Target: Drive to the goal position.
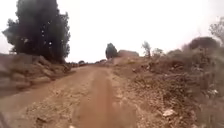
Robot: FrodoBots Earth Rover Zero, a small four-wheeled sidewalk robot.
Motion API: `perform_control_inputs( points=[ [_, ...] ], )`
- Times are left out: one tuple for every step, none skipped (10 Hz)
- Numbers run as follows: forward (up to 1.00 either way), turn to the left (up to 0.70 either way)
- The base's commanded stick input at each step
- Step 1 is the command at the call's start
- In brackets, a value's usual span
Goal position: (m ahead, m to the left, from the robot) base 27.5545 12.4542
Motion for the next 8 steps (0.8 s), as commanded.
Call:
perform_control_inputs(
  points=[
    [0.5,0.0],
    [0.5,0.0],
    [0.5,0.0],
    [0.5,0.0],
    [0.5,0.0],
    [0.5,0.0],
    [0.5,0.0],
    [0.5,0.0]
  ],
)
